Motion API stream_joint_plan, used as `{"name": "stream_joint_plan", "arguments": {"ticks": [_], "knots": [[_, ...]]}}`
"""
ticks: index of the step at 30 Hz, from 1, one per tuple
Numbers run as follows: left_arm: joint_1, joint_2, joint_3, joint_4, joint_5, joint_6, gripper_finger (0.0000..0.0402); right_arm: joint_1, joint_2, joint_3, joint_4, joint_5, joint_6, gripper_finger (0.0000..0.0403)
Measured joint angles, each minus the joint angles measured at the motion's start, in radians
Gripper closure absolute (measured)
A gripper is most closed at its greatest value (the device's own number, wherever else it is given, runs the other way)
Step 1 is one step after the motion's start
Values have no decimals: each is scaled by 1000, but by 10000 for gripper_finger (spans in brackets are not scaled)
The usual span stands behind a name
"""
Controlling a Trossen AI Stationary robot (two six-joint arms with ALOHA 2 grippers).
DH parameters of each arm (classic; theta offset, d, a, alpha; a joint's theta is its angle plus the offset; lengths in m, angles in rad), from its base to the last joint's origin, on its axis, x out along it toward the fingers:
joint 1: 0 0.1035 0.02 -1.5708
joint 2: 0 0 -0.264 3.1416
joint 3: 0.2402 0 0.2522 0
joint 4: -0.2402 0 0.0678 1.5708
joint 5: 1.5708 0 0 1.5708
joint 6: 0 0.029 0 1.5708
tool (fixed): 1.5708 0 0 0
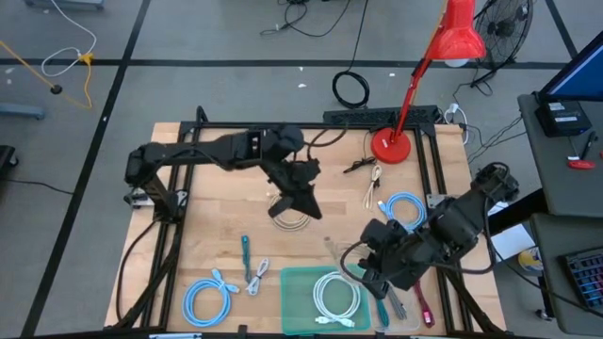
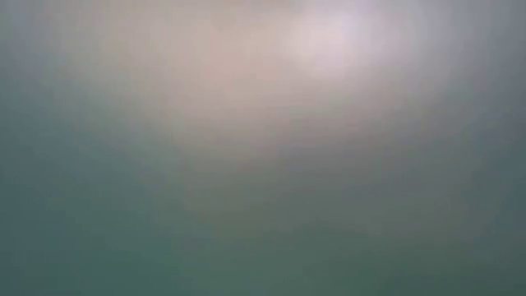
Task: Pick & Place USB Port
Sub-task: Put the left brown hdmi cable into the green bin
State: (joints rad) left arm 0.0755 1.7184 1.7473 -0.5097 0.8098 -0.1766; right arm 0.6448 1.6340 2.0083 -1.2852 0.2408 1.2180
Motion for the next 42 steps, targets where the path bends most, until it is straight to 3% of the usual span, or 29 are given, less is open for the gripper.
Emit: {"name": "stream_joint_plan", "arguments": {"ticks": [6,9,11,14,20,26,30,42], "knots": [[-27,-6,-32,85,1,61,398,24,1,0,-56,17,58,386],[-45,-8,-32,104,-36,177,400,30,1,-1,-66,-6,68,386],[-60,-9,-32,134,-81,145,396,31,1,-1,-61,-5,62,386],[-76,-9,-32,152,-110,46,373,25,1,-1,-46,-6,55,386],[-131,-8,-29,171,-215,25,293,13,1,-1,-26,-9,38,386],[-150,22,-27,210,-210,-33,213,7,1,-1,69,-32,-16,386],[-156,35,-27,240,-183,-72,181,7,1,-1,125,-34,-33,386],[-178,104,-26,345,-97,-199,169,-32,81,-2,186,-140,-85,386]]}}
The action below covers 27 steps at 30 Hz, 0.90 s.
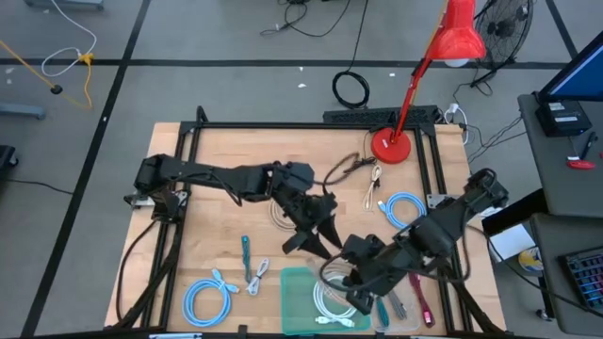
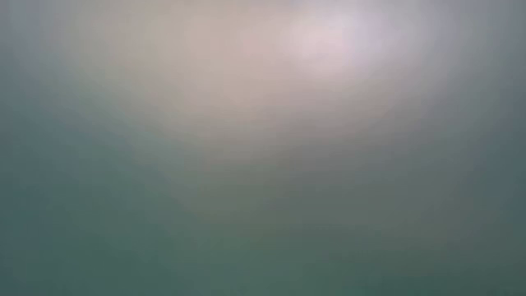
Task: Pick & Place USB Port
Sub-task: Put the left brown hdmi cable into the green bin
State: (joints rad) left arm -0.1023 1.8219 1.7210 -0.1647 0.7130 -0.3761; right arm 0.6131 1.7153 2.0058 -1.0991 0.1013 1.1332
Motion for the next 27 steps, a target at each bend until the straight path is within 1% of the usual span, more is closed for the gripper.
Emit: {"name": "stream_joint_plan", "arguments": {"ticks": [6,11,18,27], "knots": [[-31,25,0,-28,38,-28,169,-8,14,0,-1,-24,-9,386],[-53,25,0,-41,11,-23,169,-12,13,0,-18,4,-3,386],[-70,25,0,-45,-47,-18,169,-40,18,0,-16,1,-13,386],[-71,25,0,-77,-67,-10,169,-65,19,-1,-18,5,-28,386]]}}
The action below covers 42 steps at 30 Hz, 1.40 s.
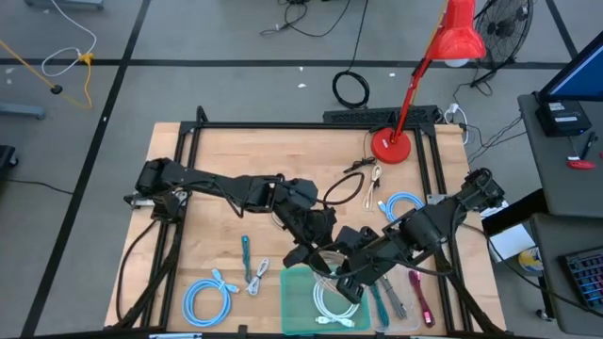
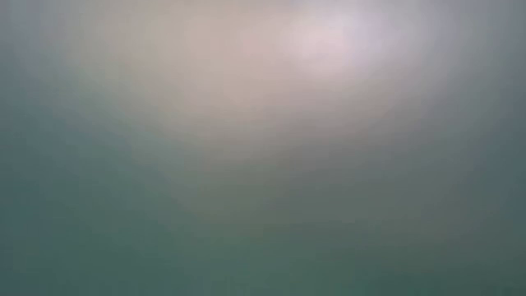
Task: Pick & Place USB Port
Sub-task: Put the left brown hdmi cable into the green bin
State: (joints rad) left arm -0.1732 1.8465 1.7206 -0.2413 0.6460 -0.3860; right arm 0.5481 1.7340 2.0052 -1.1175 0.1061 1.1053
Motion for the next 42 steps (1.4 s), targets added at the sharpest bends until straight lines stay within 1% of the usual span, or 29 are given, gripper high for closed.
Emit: {"name": "stream_joint_plan", "arguments": {"ticks": [4,7,9,10,14,17,22,24,26,28,32,36,39,42], "knots": [[-3,0,0,-40,-24,21,172,-11,0,0,-1,2,0,386],[-3,0,0,-63,-42,25,194,-14,0,0,-1,2,-6,386],[-2,0,0,-88,-46,24,226,-14,0,0,-1,1,-7,386],[-2,0,0,-98,-47,20,250,-13,0,0,-1,0,-8,386],[5,-2,1,-132,-28,1,365,-13,0,-1,0,-3,-11,386],[9,-2,2,-146,-26,-54,368,-16,-4,-2,10,-1,-18,375],[-5,-11,2,-165,-19,-141,368,-20,-27,-2,88,-3,-34,318],[-20,-28,2,-185,-49,-169,368,-22,-38,-3,116,2,-41,300],[-42,-60,2,-216,-122,-191,368,-31,-50,-3,140,8,-44,287],[-62,-91,1,-250,-233,-213,368,-33,-65,-2,144,38,-48,277],[-93,-174,0,-314,-439,-298,368,-33,-91,-1,153,147,-56,271],[-148,-255,-1,-337,-669,-366,368,-19,-120,0,192,321,-82,274],[-205,-313,-1,-361,-875,-394,368,-1,-137,0,243,471,-134,275],[-262,-362,-4,-366,-1070,-411,368,16,-145,0,305,593,-196,273]]}}
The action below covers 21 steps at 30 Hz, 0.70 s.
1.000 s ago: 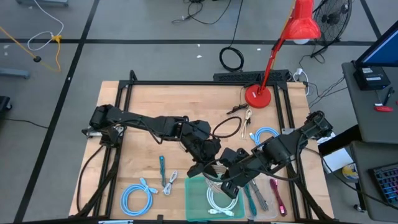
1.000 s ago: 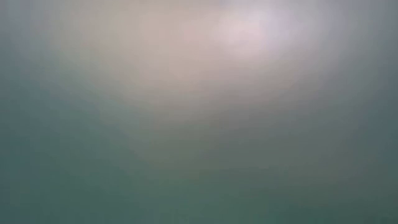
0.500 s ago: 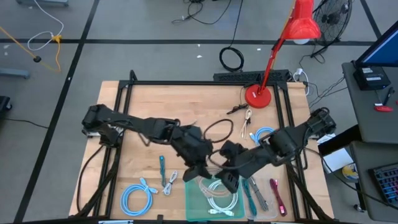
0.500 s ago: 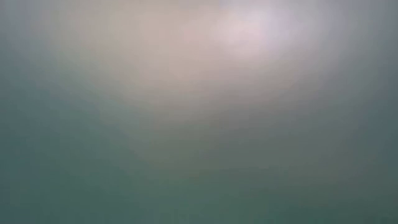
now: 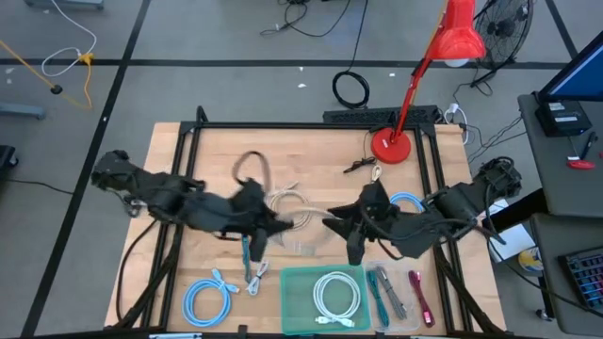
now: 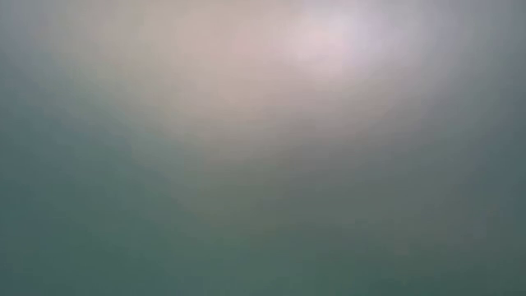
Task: Pick & Place USB Port
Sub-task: Put the left brown hdmi cable into the green bin
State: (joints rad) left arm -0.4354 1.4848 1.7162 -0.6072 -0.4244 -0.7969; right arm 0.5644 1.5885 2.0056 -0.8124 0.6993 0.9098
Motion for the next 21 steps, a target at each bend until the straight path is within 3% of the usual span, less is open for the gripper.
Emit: {"name": "stream_joint_plan", "arguments": {"ticks": [4,7,15,21], "knots": [[-66,-42,-27,57,-222,3,368,17,1,0,94,134,-92,269],[-105,-62,-60,122,-312,40,368,21,2,0,145,215,-150,269],[-172,-145,-163,281,-315,128,368,21,-13,-10,235,267,-292,265],[-270,-228,-202,478,-284,374,368,12,-42,-10,233,259,-300,254]]}}
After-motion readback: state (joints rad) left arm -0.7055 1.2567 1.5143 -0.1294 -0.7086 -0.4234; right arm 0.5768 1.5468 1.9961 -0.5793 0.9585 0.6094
